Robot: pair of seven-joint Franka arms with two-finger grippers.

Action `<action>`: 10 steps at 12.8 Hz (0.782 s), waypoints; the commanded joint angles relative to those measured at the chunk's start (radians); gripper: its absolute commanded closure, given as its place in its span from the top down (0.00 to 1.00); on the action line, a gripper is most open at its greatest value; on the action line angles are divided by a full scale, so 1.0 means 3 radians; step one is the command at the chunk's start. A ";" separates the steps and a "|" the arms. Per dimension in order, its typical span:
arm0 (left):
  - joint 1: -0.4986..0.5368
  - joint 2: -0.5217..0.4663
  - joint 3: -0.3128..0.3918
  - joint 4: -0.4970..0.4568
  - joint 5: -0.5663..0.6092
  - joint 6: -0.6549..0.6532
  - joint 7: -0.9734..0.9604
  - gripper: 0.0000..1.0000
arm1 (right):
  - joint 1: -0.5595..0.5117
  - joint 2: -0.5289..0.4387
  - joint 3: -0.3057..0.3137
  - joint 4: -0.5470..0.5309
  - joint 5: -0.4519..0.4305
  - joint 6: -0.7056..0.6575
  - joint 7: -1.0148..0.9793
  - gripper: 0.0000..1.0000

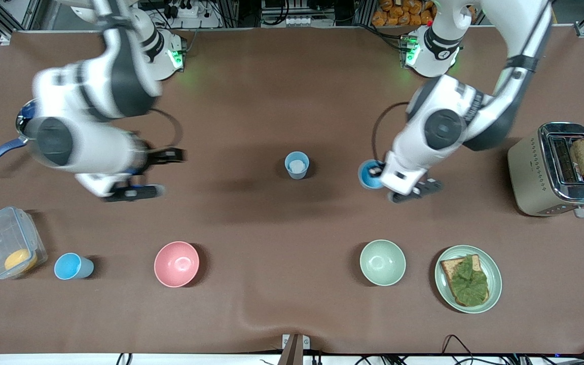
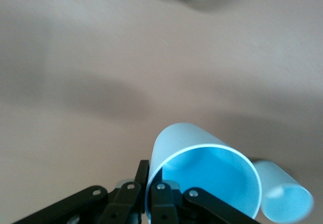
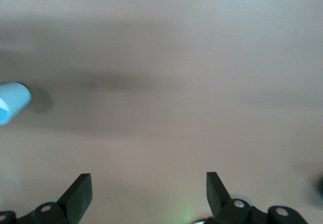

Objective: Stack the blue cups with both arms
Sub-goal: 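Withdraw the right gripper while the left gripper carries its cup over the center cup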

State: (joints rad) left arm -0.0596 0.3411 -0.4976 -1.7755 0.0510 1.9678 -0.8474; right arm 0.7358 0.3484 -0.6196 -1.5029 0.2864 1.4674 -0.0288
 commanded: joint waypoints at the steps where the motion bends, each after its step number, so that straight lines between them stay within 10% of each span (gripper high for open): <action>1: -0.0286 0.0049 -0.0070 0.0109 -0.0037 -0.0004 -0.0415 0.00 | 0.0022 -0.0108 -0.0499 -0.0032 -0.0039 -0.0146 -0.0856 1.00; 10: -0.1049 0.0785 -0.0034 0.0600 0.0279 0.0073 -0.1147 0.00 | 0.0022 -0.0103 -0.0926 0.0479 -0.0305 -0.0698 -0.1238 1.00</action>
State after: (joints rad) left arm -0.3487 0.5117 -0.5148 -1.6642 0.0778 1.9994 -1.1357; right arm 0.7349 0.3219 -0.8721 -1.3830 0.2131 1.2855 -0.3938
